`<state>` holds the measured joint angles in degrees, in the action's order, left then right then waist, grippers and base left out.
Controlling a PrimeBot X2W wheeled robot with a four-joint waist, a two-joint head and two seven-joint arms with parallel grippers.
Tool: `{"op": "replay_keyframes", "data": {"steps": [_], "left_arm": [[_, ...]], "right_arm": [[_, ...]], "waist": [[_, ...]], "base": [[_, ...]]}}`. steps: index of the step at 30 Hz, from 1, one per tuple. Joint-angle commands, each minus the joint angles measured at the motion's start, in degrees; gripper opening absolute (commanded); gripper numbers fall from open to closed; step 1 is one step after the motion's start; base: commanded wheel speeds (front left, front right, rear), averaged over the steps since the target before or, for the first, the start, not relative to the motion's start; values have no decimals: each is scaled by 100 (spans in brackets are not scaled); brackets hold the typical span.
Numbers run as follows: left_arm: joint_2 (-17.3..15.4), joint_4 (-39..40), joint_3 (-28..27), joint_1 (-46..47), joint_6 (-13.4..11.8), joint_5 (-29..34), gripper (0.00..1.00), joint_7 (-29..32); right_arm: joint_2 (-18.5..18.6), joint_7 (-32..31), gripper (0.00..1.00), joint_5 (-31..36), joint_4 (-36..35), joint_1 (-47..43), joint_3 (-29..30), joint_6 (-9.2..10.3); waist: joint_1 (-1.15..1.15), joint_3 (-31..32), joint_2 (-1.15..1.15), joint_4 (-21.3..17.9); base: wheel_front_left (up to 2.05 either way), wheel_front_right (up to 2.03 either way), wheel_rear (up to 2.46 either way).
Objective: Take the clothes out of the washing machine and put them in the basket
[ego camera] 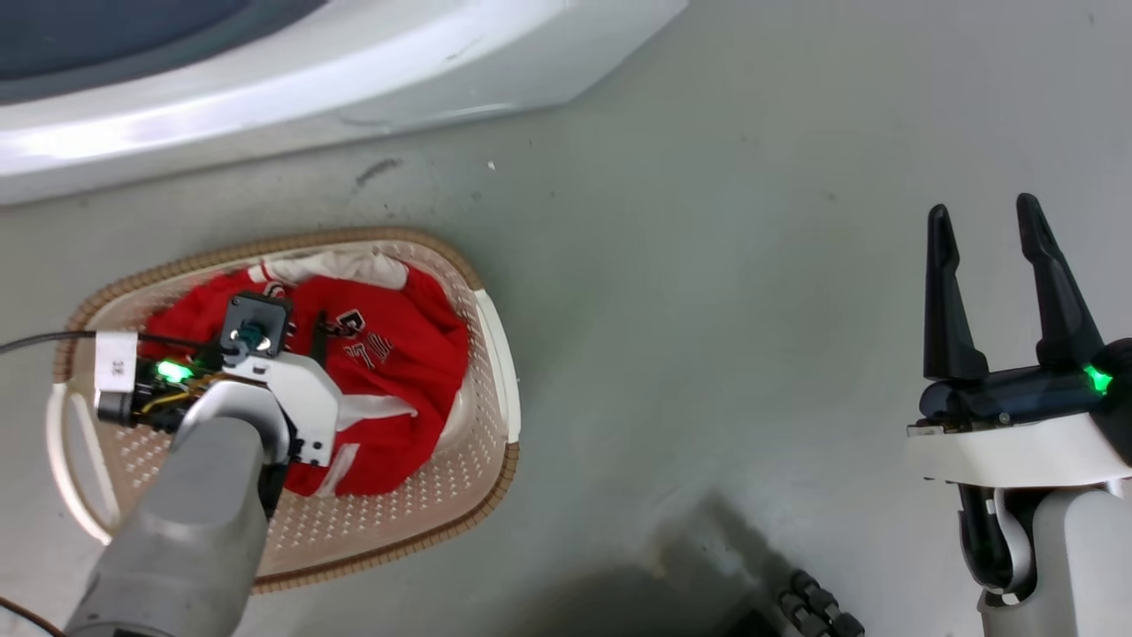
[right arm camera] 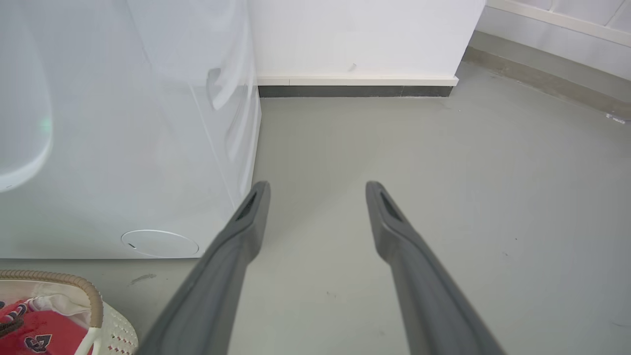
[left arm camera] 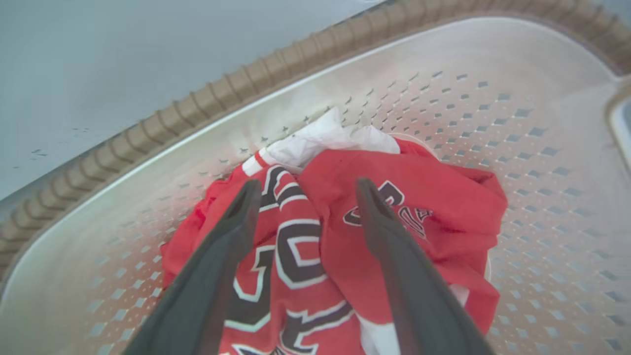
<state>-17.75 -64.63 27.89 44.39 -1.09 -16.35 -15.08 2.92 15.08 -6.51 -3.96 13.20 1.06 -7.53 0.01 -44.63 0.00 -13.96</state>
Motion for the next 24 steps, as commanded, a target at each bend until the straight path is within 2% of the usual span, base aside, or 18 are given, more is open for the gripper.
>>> {"op": "replay_keyframes", "data": {"steps": [1,10,17,19,24], "left_arm": [[28,84,-57,-148,-38,-45,100,-14],[305,1331,-509,-772,-80,-49,100,-14],[367,2865,-1175,-1416,-225,138,100,-14],[382,3136,-1286,-1514,-249,192,100,-14],[480,4292,-1718,-2023,-206,454,100,-14]], "right_arm": [[-7,13,100,71,17,5,45,8],[-7,13,100,412,243,-305,306,8],[-7,14,100,577,399,-547,465,8],[-6,13,100,610,425,-593,480,8],[-6,14,100,686,456,-761,605,8]], "waist": [[-1,271,0,102],[-1,1428,0,614],[-1,2314,0,950],[-1,2406,0,990],[-1,2867,0,1197]], "base": [[0,0,0],[0,0,0],[0,0,0],[0,0,0],[0,0,0]]}}
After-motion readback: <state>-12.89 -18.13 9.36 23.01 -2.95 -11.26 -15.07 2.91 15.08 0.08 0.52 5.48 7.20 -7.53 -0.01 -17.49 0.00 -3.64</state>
